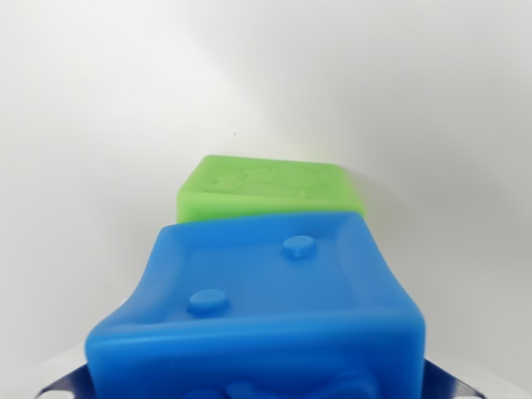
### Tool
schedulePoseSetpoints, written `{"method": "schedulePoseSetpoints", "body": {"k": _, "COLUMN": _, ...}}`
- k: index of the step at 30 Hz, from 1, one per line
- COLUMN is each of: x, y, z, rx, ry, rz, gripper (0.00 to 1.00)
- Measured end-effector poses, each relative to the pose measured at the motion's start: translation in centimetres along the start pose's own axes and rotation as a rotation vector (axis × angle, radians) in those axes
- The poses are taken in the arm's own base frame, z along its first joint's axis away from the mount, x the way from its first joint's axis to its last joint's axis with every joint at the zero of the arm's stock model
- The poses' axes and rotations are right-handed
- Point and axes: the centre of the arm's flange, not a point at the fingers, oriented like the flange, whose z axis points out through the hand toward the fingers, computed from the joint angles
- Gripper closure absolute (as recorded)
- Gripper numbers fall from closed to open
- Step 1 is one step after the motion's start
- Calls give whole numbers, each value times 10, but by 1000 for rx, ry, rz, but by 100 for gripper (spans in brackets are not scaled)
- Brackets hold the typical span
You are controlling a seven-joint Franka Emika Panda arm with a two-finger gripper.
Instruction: Stack cube
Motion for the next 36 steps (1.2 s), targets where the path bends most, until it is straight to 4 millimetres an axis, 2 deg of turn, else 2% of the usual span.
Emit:
{"method": "schedulePoseSetpoints", "body": {"k": 9, "x": 0, "y": 0, "z": 3, "rx": 0, "ry": 1, "rz": 0, "gripper": 100}}
{"method": "schedulePoseSetpoints", "body": {"k": 10, "x": 0, "y": 0, "z": 3, "rx": 0, "ry": 2, "rz": 0, "gripper": 0}}
{"method": "schedulePoseSetpoints", "body": {"k": 36, "x": 0, "y": 0, "z": 4, "rx": 1, "ry": 2, "rz": 0, "gripper": 0}}
